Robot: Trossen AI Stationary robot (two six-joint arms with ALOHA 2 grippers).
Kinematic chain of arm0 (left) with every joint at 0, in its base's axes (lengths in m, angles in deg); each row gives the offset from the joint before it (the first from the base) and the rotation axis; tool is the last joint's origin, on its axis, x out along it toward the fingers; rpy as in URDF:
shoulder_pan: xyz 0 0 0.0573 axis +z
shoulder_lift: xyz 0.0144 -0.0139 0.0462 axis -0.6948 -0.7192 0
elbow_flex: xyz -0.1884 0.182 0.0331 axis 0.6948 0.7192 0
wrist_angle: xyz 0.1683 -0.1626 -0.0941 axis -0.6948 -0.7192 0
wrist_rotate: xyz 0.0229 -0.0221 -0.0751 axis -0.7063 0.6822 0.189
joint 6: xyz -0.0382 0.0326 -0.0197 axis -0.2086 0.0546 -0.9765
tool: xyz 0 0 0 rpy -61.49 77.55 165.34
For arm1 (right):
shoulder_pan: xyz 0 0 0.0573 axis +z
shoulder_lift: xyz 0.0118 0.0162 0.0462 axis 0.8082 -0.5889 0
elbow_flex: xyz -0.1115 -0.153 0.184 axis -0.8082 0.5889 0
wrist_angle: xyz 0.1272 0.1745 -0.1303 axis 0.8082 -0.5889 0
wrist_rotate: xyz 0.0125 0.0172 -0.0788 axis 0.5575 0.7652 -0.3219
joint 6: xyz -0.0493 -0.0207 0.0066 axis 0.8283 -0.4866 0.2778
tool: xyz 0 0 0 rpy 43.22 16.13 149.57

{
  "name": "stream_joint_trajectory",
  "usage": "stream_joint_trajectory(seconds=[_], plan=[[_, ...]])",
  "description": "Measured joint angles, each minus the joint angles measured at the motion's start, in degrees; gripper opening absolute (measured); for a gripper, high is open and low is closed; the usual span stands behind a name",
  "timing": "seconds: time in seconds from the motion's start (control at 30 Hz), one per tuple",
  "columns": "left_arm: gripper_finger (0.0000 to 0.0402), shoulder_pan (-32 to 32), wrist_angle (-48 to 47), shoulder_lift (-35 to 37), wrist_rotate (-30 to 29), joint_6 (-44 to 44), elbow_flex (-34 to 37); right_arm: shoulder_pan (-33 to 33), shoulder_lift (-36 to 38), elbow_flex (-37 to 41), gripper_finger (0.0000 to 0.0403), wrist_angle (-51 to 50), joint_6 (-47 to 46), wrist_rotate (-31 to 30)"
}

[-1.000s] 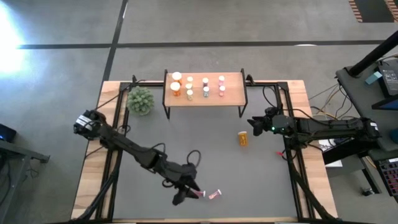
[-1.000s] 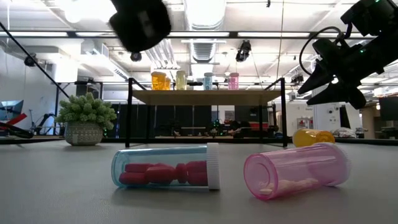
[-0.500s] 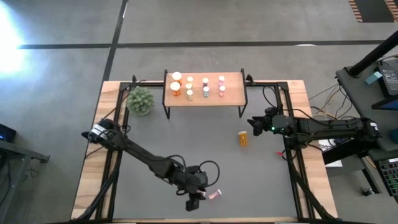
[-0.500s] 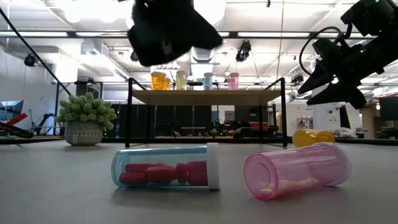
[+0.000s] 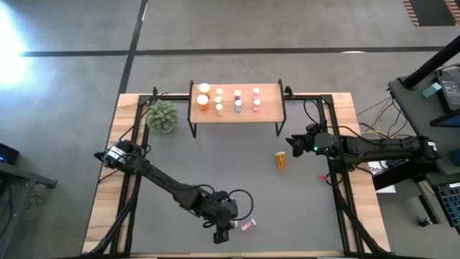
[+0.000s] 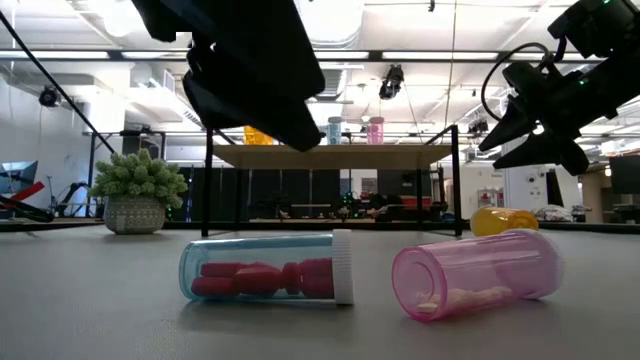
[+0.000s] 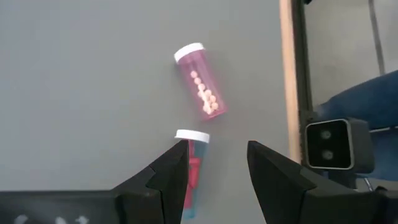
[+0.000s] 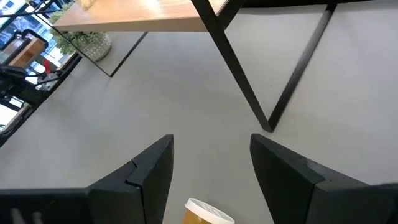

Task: Pick and place medicine bottles onto shelf by color
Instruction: Put the blue pill bottle on the shelf aligned with the other blue pill bottles

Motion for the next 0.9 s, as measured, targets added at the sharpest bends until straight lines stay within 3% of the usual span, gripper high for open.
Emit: stream_joint_trajectory(seconds=[0.27, 0.63, 0.9], plan=[[0.0147, -0.7, 0.8, -2.9, -0.1, 0.3, -0.7, 0.0, 0.0, 0.0, 0.0203, 0.0, 0.0, 0.0], [0.0144, -1.1, -3.5, -9.3, -4.8, 2.2, -4.0, 0.0, 0.0, 0.0, 0.0203, 0.0, 0.0, 0.0], [0.0096, -1.0, -3.8, -9.5, -5.9, 3.4, -4.2, 0.0, 0.0, 0.0, 0.0203, 0.0, 0.0, 0.0]])
